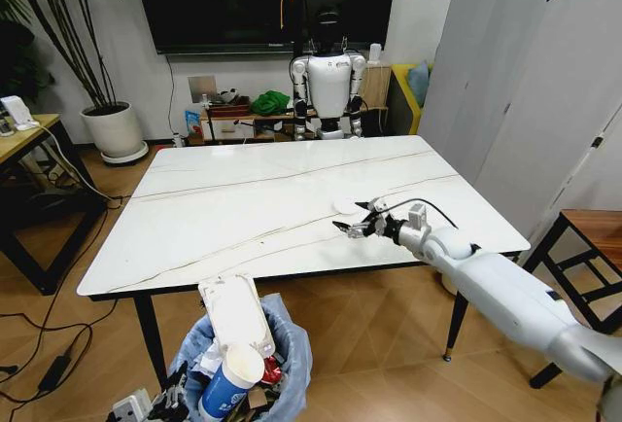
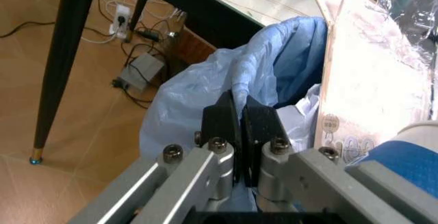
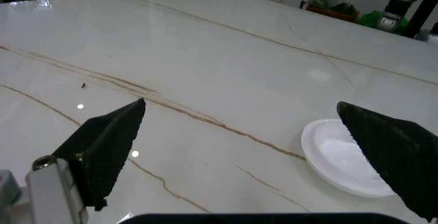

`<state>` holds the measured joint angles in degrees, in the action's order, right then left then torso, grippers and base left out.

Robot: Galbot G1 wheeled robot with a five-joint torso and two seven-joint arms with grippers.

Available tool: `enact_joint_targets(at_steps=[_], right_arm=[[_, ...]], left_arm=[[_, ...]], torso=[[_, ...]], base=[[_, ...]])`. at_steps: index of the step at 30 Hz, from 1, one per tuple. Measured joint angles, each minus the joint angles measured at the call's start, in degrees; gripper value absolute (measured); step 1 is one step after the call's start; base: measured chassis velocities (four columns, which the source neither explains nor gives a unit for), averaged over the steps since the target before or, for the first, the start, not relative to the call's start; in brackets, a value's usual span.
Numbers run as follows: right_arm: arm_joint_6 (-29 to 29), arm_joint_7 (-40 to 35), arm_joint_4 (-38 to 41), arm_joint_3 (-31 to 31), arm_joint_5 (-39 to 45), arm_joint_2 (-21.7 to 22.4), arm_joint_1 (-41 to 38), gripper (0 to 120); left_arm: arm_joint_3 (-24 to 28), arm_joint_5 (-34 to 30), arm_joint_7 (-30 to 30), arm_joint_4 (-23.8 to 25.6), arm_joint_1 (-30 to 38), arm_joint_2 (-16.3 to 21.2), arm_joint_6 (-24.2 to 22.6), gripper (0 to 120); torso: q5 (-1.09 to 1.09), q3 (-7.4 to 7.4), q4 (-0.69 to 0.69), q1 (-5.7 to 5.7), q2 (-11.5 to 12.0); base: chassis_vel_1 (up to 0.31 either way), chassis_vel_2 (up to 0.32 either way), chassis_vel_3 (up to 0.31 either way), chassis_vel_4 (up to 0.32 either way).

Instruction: Pick up the trash bin and place the trash from the table into it.

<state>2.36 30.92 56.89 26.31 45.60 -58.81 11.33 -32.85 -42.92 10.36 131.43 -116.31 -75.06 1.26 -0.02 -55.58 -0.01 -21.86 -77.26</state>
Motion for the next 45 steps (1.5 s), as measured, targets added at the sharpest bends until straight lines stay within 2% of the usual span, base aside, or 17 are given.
enact_joint_targets(at_steps=[5, 6, 12, 21, 32, 38, 45], right_arm=[[1.4, 3.55, -7.91, 3.17, -0.97, -5.2, -3.05, 100], [1.4, 3.55, -7.91, 3.17, -0.97, -5.2, -3.05, 100], [2.59, 5.69, -17.42, 3.83, -2.54, -12.51, -5.31, 100], [1.09, 5.28, -19.86, 1.62, -2.33, -13.47, -5.67, 100], [-4.06, -0.71, -19.18, 0.91, 0.51, -11.16, -5.6, 100], [-5.25, -4.54, -20.01, 0.82, 0.14, -12.01, -5.54, 100], [-5.39, -4.72, -21.8, 0.8, -0.93, -13.11, -5.84, 100]], left_arm=[[0.08, -0.39, 0.02, -0.26, 0.42, 0.04, 0.0, 0], [0.08, -0.39, 0.02, -0.26, 0.42, 0.04, 0.0, 0], [0.05, -0.6, 0.07, -0.63, 0.64, -0.05, 0.0, 0], [-0.08, -0.64, 0.08, -0.94, 0.78, -0.21, 0.0, 0], [0.37, -0.51, 0.17, -1.22, 1.16, -0.61, 0.0, 0], [0.47, -0.35, 0.16, -1.24, 1.12, -0.79, 0.03, 0], [0.4, -0.27, 0.13, -1.24, 1.01, -0.85, 0.11, 0]], torso=[[0.01, 0.0, 0.0, 0.0, 0.0], [0.01, 0.0, 0.0, 0.0, 0.0], [0.01, 0.0, 0.04, 0.01, 0.0], [0.01, 0.0, 0.0, 0.01, 0.0], [0.02, 0.0, 0.0, 0.01, 0.0], [0.02, 0.0, 0.01, 0.01, 0.0], [0.02, 0.01, 0.01, 0.01, 0.0]], base=[[0.0, 0.0, 0.0, 0.0], [0.0, 0.0, 0.0, 0.0], [0.0, 0.0, 0.0, 0.0], [0.0, 0.0, 0.0, 0.0], [0.0, 0.0, 0.0, 0.0], [0.0, 0.0, 0.0, 0.0], [0.0, 0.0, 0.0, 0.0]])
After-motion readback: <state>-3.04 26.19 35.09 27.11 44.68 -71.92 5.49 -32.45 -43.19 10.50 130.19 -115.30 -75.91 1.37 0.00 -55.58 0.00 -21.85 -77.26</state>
